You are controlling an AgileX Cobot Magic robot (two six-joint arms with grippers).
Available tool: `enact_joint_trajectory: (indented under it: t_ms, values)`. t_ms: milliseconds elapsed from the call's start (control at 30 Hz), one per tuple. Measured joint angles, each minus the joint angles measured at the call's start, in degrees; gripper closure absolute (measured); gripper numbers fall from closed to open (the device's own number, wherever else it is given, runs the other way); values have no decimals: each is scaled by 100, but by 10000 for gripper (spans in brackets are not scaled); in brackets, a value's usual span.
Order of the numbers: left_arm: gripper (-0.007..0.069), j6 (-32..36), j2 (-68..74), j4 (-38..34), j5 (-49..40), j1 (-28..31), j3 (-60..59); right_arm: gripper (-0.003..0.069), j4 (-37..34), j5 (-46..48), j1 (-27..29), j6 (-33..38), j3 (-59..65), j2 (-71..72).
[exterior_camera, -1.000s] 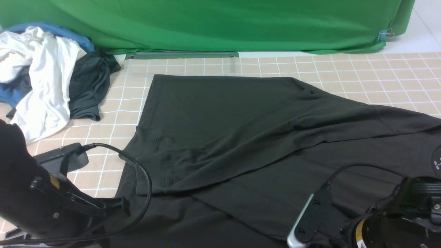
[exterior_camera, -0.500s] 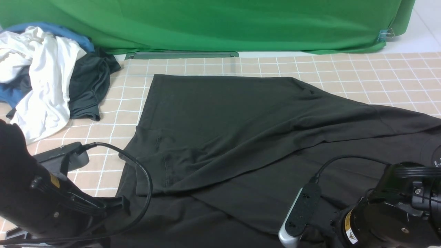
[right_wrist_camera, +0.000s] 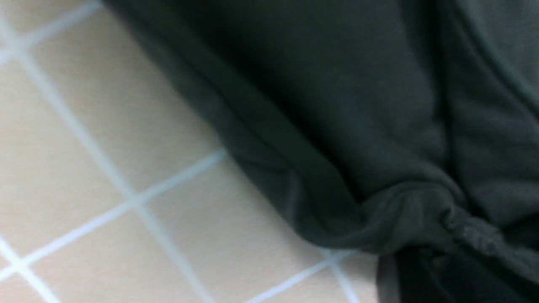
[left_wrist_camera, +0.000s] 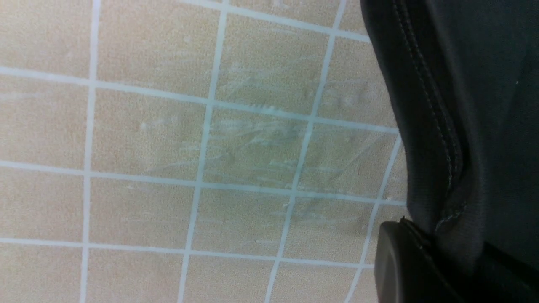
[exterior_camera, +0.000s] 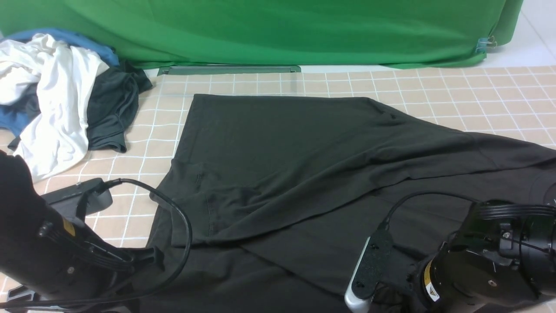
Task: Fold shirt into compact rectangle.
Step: 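Grasp the near edge of the shirt at its hem and shoulder corners, then fold the black garment in half by bringing its near edge over to the far edge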
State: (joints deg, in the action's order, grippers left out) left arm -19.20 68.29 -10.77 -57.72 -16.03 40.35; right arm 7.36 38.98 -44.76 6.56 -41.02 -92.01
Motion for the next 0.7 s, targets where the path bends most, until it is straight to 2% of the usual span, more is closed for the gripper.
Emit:
enact_joint_trajectory:
  t_ms: [267,467,633,700]
  values:
    - [594,172,-5,-45,-372,0,1,598,-123,437,-124,-73,78,163]
    - [594,433,-310,-256,-692,0,1,601,-619,661,-468,-591,861,984]
    - [594,426,-545,-366,-492,0,200,601,-676,793,-359,-763,971,1503]
    - [594,426,-525,-503,-341,0,403,601,-616,890,-156,-727,823,1596]
